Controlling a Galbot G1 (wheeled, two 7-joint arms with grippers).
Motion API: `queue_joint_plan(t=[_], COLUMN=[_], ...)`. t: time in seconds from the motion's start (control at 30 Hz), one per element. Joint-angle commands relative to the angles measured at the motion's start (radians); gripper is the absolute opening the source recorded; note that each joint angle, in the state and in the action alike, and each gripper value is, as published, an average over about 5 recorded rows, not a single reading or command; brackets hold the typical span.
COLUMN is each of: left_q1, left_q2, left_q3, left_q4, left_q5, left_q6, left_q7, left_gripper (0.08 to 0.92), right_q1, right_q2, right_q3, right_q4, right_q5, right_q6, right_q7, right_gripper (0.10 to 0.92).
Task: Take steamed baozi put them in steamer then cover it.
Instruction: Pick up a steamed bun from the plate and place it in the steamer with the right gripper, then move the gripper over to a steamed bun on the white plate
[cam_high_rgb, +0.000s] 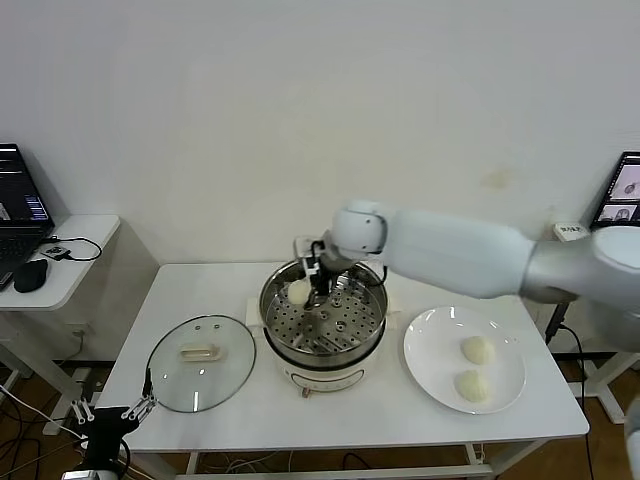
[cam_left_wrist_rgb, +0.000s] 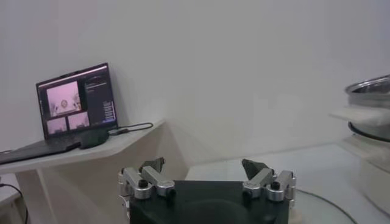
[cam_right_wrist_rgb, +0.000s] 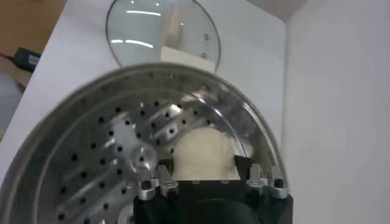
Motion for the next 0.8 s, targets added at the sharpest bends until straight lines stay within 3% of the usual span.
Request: queue_joint_plan(t=[0.03,0.27,0.47,0.6,0.8], left_q1=[0.002,0.006,0.003,0.002,-0.001], left_q2=[-0.001,0.0,0.001,0.002,0.009], left_q3=[0.0,-0.003,-0.001,0.001,0.004], left_q4=[0.0,0.001,0.001,0.003,0.006], left_q5=[0.0,-0.001,-0.002,-0.002,-0.002], left_q6=[-0.002,-0.008,-0.008,-0.008,-0.008], left_q7=[-0.001,-0.002,-0.002,-0.002,0.0], left_gripper=[0.823,0.823,0.823,0.823,0.823], right_q1=[-0.055,-0.059,-0.018,0.073,0.245], right_q2=[0.098,0.106,0.055,-0.036,-0.272], right_q3=[-0.006,-0.002,0.0,-0.004,-0.036], right_q4=[-0.063,-0.087,-0.039,0.033,0.196], right_q5=[-0.017,-0.061,-0.069,-0.093,-0.135], right_q6=[-0.019,-0.018,-0.023,0.003,0.076], right_q7=[0.018,0.018,-0.035,-0.136,-0.261], right_gripper=[0.636,0.642,0.765,0.817,0.823])
